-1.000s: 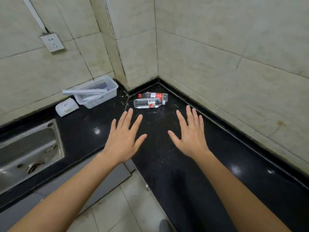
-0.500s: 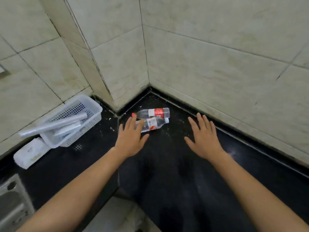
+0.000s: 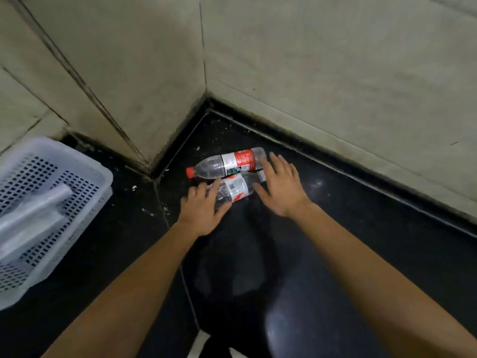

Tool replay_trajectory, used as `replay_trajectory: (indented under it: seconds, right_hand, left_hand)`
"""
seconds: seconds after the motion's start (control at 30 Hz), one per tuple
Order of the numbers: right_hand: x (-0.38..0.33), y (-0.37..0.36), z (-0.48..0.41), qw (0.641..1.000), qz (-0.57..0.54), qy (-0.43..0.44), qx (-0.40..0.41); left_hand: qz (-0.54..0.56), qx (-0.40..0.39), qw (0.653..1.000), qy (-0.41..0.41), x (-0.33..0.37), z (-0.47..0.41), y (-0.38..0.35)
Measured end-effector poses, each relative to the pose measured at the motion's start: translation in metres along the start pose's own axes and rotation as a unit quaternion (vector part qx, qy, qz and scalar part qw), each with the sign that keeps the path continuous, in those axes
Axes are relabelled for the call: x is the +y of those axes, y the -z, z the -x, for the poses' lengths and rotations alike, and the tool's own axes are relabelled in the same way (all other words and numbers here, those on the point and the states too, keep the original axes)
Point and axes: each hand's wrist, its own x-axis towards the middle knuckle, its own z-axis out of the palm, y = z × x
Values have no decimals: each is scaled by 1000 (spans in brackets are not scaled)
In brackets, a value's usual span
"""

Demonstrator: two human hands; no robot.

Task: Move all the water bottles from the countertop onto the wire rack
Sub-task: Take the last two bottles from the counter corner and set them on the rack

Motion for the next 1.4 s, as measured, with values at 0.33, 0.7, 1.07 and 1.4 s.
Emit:
replay_trajectory:
  seconds: [0.33, 0.7, 1.07, 1.4]
  right_hand:
    - [-19, -23, -115, 990, 75, 62, -100]
    - [101, -42, 2, 966, -153, -192, -78]
    - [114, -97, 165, 973, -3, -230, 29]
    - [125, -69, 190, 881, -362, -290, 97]
  left_hand:
    - [-20, 82, 996, -13, -3, -8, -17]
    - [-86, -9, 996, -13, 48, -37, 1]
    - [-76, 46, 996, -16, 55, -25, -17]
    - [191, 10, 981, 25, 108, 57, -25]
